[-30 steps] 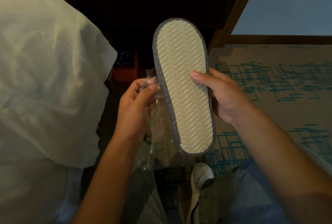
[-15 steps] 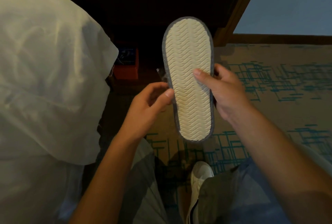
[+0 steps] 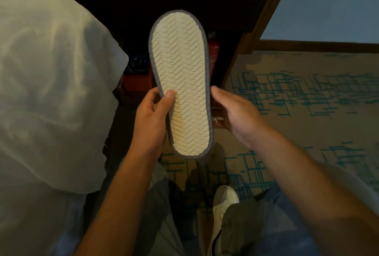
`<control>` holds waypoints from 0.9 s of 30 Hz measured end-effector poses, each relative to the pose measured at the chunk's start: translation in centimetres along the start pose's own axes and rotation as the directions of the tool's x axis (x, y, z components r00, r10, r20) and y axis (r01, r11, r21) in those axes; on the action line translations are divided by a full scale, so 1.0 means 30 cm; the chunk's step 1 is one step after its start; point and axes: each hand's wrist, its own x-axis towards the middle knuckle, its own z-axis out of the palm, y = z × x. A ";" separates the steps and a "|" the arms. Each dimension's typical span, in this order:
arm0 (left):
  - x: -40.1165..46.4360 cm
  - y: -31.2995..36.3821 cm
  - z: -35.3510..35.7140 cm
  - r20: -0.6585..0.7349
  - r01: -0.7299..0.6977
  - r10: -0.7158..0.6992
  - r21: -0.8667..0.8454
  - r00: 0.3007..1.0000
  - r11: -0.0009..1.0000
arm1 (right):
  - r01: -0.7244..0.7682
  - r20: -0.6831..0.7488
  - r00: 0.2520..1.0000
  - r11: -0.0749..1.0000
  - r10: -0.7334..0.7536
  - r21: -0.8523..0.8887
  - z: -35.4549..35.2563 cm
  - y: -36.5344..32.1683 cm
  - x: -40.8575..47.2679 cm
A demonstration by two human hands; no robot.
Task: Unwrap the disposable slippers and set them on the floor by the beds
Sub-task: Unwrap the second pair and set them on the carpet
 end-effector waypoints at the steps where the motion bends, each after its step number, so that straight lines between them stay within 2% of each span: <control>1: 0.005 0.000 -0.003 0.001 -0.011 0.011 0.032 1.000 0.999 | 0.023 0.023 0.999 0.999 -0.022 -0.034 0.001 0.000 0.000; 6: 0.023 0.007 -0.022 0.032 -0.035 0.030 0.153 0.999 0.988 | 0.127 0.101 0.989 0.957 -0.103 -0.261 -0.009 -0.021 -0.013; 13: 0.049 -0.028 -0.062 -0.036 0.028 -0.026 0.059 0.999 0.998 | 0.242 0.032 0.968 0.888 -0.250 -0.392 -0.054 -0.073 -0.041; 16: 0.065 -0.041 -0.074 -0.060 0.035 -0.029 0.100 0.998 0.994 | 0.236 0.055 0.970 0.848 -0.239 -0.475 -0.086 -0.117 -0.028; 20: 0.096 -0.044 -0.103 -0.078 0.026 -0.015 0.143 0.997 0.989 | 0.252 0.116 0.964 0.676 -0.241 -0.692 -0.141 -0.159 0.048; 27: 0.124 -0.075 -0.162 -0.165 0.044 -0.008 0.218 0.986 0.975 | 0.197 0.056 0.963 0.545 -0.264 -0.815 -0.264 -0.052 0.263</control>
